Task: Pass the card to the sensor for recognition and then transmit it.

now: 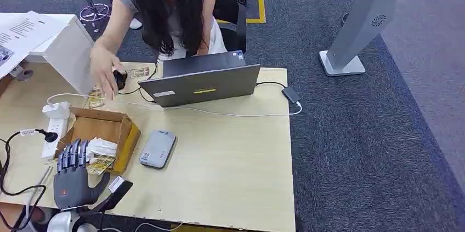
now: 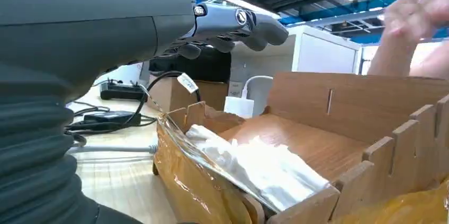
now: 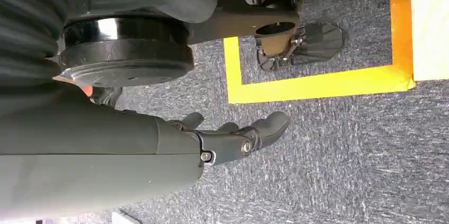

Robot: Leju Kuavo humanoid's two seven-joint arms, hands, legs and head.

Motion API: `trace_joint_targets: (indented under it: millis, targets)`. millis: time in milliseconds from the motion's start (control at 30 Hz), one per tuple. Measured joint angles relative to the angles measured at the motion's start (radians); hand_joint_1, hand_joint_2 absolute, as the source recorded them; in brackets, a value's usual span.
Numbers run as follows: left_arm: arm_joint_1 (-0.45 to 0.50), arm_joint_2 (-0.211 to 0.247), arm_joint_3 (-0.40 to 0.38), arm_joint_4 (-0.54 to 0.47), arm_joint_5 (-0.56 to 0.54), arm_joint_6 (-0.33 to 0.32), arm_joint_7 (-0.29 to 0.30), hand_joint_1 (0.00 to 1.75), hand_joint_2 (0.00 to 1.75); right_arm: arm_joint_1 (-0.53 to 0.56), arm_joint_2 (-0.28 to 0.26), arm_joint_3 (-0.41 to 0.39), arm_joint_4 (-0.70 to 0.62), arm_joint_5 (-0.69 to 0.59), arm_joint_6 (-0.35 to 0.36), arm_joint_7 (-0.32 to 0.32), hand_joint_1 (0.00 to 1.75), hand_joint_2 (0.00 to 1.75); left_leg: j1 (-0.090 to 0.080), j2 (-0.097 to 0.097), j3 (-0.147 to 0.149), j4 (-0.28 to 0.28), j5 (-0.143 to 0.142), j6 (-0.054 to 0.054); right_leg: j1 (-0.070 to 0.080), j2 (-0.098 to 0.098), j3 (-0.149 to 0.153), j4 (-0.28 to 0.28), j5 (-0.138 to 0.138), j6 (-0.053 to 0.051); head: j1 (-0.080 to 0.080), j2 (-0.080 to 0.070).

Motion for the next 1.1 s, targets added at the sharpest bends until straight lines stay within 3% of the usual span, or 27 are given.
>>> trace_joint_targets:
  millis: [433,467,1100]
  targets:
    - [0.001,0.010,-0.022,0.003,0.021,0.000,0.010,0.00,1.75,0.000,0.000,0.000,-0.001,0.000,0.000,0.000,0.00,1.75,0.000,0.000,0.000,0.000,0.000,0.000,0.000,0.000,0.000,0.000,0.000,0.000,0.000,0.000]
    - [0.002,0.011,-0.027,0.003,0.022,0.000,0.010,1.75,1.75,0.000,0.000,0.000,-0.001,0.000,0.000,0.000,0.00,1.75,0.000,0.000,0.000,0.000,0.000,0.000,0.000,0.000,0.000,0.000,0.000,0.000,0.000,0.000]
    - [0.015,0.041,-0.084,0.003,0.052,0.003,0.028,1.75,1.75,0.000,0.000,0.000,-0.002,0.000,0.000,-0.001,0.00,1.75,0.000,0.000,0.000,0.000,0.000,0.000,0.000,0.001,0.000,0.000,0.000,0.000,0.000,0.000]
